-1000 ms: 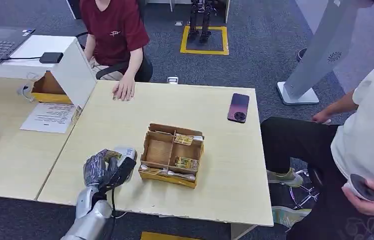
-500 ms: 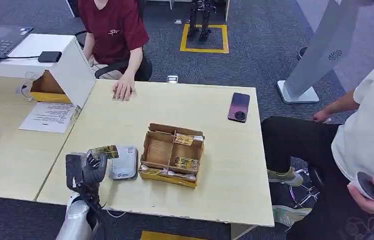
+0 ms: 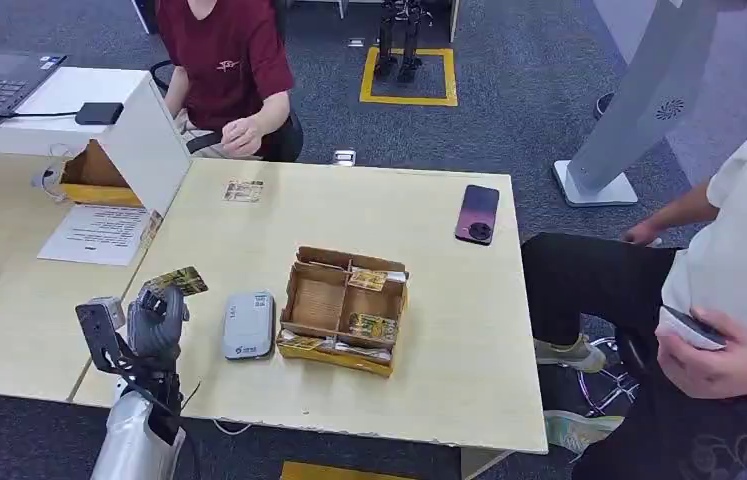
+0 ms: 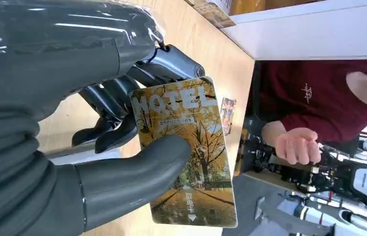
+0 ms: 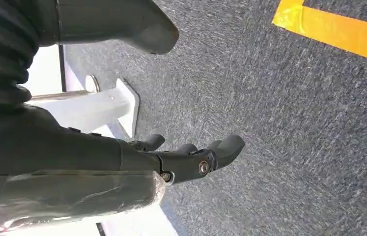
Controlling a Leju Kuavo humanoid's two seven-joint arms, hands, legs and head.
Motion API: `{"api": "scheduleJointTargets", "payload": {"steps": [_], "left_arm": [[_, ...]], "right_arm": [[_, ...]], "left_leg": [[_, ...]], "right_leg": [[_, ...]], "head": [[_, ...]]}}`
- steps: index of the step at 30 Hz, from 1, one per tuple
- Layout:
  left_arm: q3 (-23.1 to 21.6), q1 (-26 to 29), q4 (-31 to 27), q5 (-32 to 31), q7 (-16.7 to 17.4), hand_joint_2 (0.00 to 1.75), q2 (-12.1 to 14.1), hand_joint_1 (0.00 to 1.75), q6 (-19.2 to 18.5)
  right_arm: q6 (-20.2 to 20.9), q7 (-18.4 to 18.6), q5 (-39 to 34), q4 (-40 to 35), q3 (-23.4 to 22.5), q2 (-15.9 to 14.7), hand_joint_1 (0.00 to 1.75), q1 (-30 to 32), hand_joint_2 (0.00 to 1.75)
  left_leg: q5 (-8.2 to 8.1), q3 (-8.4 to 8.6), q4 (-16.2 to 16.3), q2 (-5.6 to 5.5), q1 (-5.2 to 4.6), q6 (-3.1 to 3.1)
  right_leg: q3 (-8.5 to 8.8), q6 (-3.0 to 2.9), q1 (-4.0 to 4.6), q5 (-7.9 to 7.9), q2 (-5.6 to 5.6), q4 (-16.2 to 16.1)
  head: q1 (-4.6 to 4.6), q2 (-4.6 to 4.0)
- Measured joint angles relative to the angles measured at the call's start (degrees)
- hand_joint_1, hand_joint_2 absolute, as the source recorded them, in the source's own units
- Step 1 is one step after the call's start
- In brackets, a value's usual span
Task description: Pass the card to the sensor for recognition and then transmit it.
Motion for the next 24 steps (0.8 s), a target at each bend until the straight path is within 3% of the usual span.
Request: {"api": "scheduleJointTargets", "payload": {"steps": [24], "left_arm": [[0.0,-0.5,-0.2,0.1,0.0,1.75,0.0,1.75,-0.1]], "right_arm": [[0.0,0.0,0.0,0.0,0.0,0.0,0.0,-0.1,1.75]], "left_leg": [[0.0,-0.01,0.0,0.0,0.0,0.0]], "right_leg": [[-0.01,0.0,0.0,0.0,0.0,0.0]], "head": [[0.0,0.0]]}}
